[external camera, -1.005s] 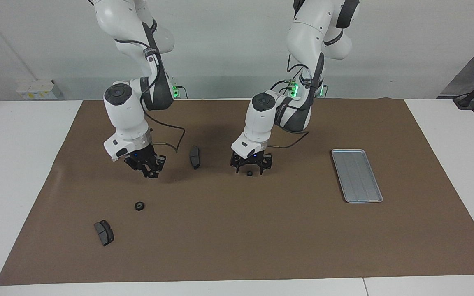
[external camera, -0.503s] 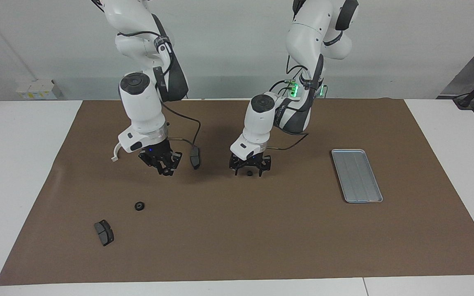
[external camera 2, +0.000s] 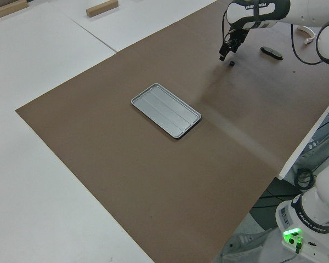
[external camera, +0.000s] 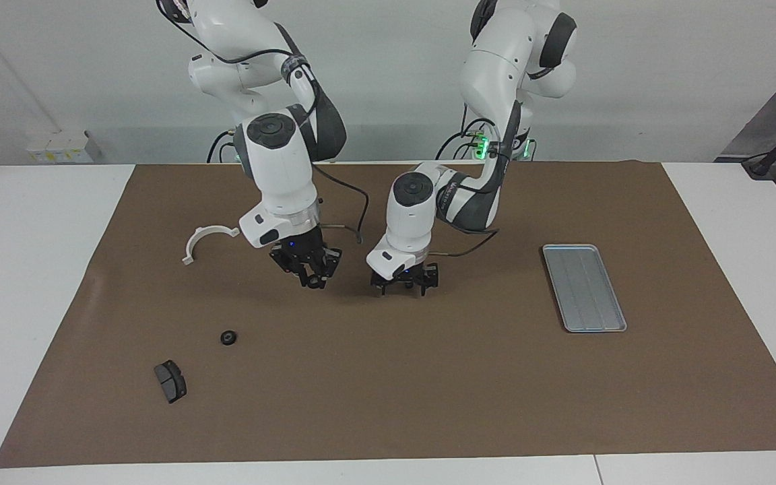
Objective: Pick bearing gear from pile to tray
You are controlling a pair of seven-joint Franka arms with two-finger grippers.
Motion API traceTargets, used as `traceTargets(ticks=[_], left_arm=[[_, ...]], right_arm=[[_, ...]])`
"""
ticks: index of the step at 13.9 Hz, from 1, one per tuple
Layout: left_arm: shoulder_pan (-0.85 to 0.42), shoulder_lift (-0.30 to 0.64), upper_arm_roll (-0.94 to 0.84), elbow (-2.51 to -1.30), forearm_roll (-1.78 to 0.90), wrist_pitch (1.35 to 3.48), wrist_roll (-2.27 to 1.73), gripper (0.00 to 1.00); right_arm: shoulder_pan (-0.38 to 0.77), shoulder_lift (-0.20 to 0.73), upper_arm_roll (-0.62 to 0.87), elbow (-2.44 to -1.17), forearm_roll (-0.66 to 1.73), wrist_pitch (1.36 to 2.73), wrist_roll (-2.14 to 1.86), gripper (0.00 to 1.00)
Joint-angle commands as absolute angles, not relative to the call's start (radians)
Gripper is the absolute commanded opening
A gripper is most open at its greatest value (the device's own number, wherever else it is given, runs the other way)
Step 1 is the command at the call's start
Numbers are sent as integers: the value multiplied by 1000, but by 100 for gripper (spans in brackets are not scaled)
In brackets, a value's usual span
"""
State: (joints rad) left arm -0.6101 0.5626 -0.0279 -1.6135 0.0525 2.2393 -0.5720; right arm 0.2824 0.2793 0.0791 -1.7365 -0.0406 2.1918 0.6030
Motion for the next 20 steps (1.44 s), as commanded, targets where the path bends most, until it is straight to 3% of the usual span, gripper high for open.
traceTargets(ticks=[1, 4, 8, 12, 18, 20], left_arm=[[-618, 546, -28, -1646, 75, 2227, -595, 100], [-621, 537, -28, -1670, 75, 2230, -595, 96], [-626, 525, -29, -1697, 75, 2230, -595, 76], [-626, 519, -31, -1698, 74, 2212, -597, 68], [-623, 509, -32, -1698, 71, 2172, -594, 47], [-615, 509, -32, -1698, 69, 2174, -592, 35]], right_arm=[[304, 293, 83, -1710, -14, 2163, 627, 0], [307, 293, 84, -1715, -15, 2163, 644, 0], [321, 295, 83, -1717, -15, 2146, 646, 0], [325, 293, 83, -1717, -15, 2145, 646, 0], [334, 290, 83, -1713, -17, 2120, 647, 0], [336, 287, 84, -1713, -18, 2114, 649, 0]])
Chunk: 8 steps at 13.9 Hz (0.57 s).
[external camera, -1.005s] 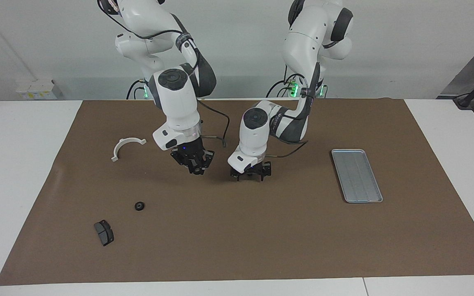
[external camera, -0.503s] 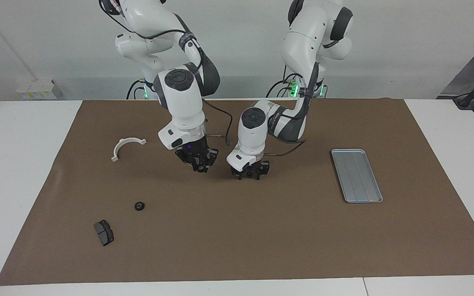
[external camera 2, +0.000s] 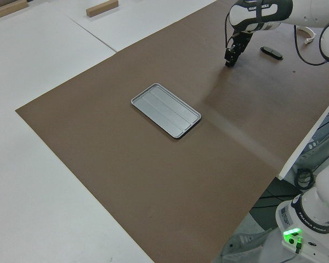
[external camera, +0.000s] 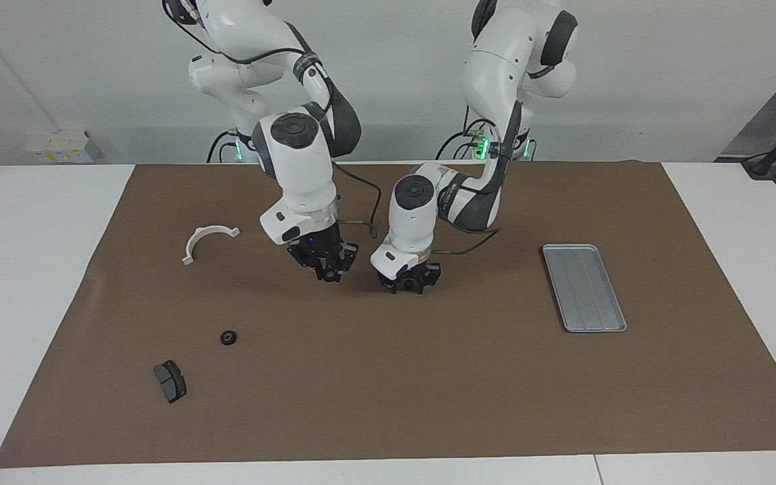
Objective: Pick bearing gear from pile to tray
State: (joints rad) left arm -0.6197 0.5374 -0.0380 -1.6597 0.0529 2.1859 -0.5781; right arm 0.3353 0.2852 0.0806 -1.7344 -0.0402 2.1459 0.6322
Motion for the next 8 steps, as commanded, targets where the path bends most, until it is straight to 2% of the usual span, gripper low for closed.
traceTargets(ticks=[1, 5, 6, 8], left_arm=[[-615, 509, -32, -1698, 66, 2174, -592, 27], [-607, 509, -32, -1691, 60, 2180, -595, 3], [-598, 508, -26, -1678, 48, 2180, -595, 0], [-502, 494, -26, -1613, -9, 2177, -594, 0]], right_arm=[[336, 285, 84, -1712, -23, 2114, 649, 0], [336, 284, 83, -1707, -37, 2121, 650, 0], [336, 279, 83, -1707, -37, 2120, 649, 0], [334, 276, 84, -1707, -35, 2126, 649, 0]])
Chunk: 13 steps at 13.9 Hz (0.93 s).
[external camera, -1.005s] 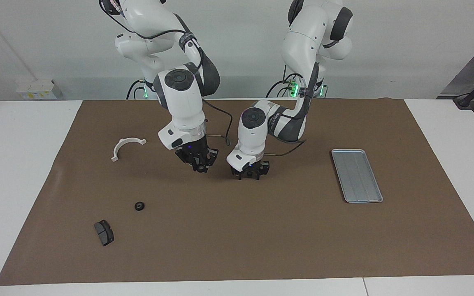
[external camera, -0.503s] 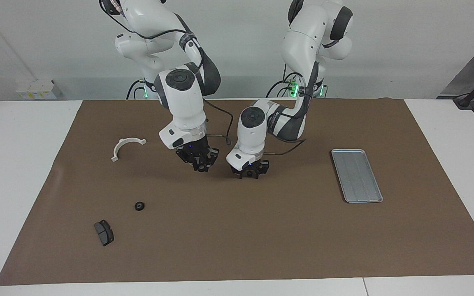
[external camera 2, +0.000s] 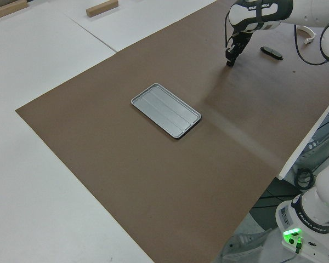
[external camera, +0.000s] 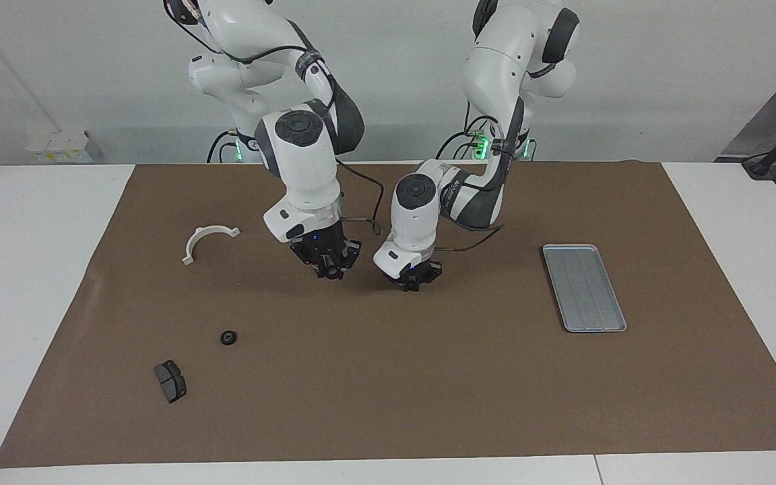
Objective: Pick bearing gear from pile to tray
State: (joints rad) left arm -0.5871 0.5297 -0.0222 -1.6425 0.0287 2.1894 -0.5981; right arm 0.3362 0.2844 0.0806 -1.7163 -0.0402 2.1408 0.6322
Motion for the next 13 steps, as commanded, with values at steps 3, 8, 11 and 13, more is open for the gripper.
traceTargets(ticks=[3, 8, 11, 13], left_arm=[[-317, 407, -31, -1615, -37, 2172, -559, 0], [-53, 328, -28, -1736, -37, 2102, -161, 4], [61, 282, -28, -1871, -38, 2173, 69, 5], [89, 252, -26, -1977, -38, 2273, 104, 12]], right_arm=[[356, 278, 87, -1706, -35, 2132, 652, 0], [481, 339, 86, -1649, -127, 2116, 784, 0], [535, 388, 87, -1631, -132, 2120, 866, 0], [558, 454, 86, -1576, -136, 2129, 934, 0]])
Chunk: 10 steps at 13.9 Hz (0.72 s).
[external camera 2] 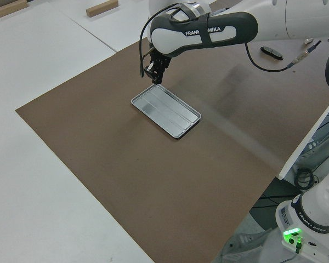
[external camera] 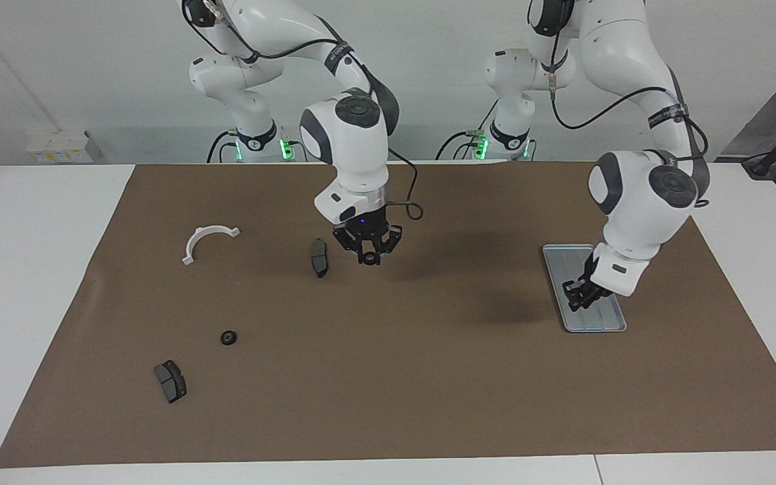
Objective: Pick bearing gear from pile to tray
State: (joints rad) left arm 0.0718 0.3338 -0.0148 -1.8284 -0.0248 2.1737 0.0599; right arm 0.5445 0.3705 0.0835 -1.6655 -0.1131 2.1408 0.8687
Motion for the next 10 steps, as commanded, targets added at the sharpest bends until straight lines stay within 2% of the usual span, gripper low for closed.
traceTargets(ticks=[1, 2, 3, 4, 5, 7, 10], left_arm=[[90, 241, -26, -2018, -38, 2314, 107, 19], [91, 236, -26, -2040, -38, 2341, 106, 32], [89, 236, -26, -2040, -37, 2344, 106, 51], [84, 238, -26, -2033, -37, 2345, 104, 79], [77, 241, -26, -2023, -37, 2353, 104, 100], [58, 259, -37, -1953, -37, 2342, 91, 100], [-46, 278, -35, -1891, -37, 2344, -64, 100]], right_arm=[[561, 480, 87, -1556, -138, 2131, 955, 0], [584, 503, 86, -1551, -138, 2146, 975, 0], [597, 515, 86, -1551, -138, 2170, 991, 0], [597, 526, 86, -1551, -137, 2193, 1003, 0], [601, 538, 86, -1551, -137, 2201, 1008, 0], [620, 578, 86, -1551, -137, 2250, 1041, 0], [626, 592, 87, -1558, -133, 2321, 1058, 0]])
